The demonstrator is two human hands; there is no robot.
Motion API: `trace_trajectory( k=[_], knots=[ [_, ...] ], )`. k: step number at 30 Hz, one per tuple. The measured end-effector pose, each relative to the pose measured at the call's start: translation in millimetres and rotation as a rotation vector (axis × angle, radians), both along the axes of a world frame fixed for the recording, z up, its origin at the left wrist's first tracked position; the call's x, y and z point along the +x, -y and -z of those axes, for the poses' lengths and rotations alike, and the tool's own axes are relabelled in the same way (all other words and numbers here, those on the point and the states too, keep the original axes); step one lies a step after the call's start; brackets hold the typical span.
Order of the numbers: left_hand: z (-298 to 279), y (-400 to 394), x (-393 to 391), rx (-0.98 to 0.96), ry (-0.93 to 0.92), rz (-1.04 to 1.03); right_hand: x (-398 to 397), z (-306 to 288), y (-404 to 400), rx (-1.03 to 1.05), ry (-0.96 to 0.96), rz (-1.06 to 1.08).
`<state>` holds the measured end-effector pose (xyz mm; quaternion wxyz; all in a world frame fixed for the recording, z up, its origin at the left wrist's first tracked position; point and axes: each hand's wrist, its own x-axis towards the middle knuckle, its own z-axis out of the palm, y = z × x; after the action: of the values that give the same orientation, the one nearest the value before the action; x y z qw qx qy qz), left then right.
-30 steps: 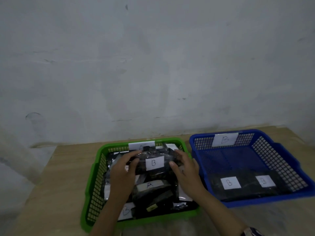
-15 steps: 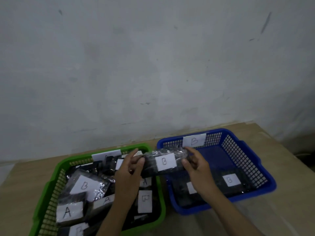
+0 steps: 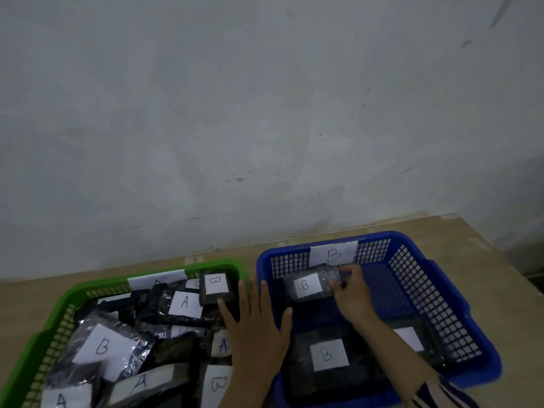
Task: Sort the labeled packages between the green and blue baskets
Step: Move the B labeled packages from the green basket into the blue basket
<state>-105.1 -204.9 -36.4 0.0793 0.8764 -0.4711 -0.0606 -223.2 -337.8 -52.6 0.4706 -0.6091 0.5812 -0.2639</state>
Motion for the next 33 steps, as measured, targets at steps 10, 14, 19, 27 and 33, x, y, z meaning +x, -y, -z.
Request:
trace_trajectory(
  k=[10, 14, 19, 27, 33],
  knots=[
    [1, 2, 0, 0.126, -0.051, 0.02, 32, 34, 0, -0.138, -0.686, -0.194],
    [2, 2, 1, 0.127, -0.067, 0.029, 30, 29, 3, -0.124, -0.818, -0.321],
    [1, 1, 4, 0.018, -0.067, 0.042, 25, 7, -8, -0.167, -0.656, -0.306],
    [-25, -46, 23, -0.465, -0.262, -0.007, 51, -24, -88, -0.408, -0.295, -0.374],
    [-33, -107, 81, -0.522, -0.169, -0.176, 84, -14, -142, -0.352, -0.262, -0.54]
  ],
)
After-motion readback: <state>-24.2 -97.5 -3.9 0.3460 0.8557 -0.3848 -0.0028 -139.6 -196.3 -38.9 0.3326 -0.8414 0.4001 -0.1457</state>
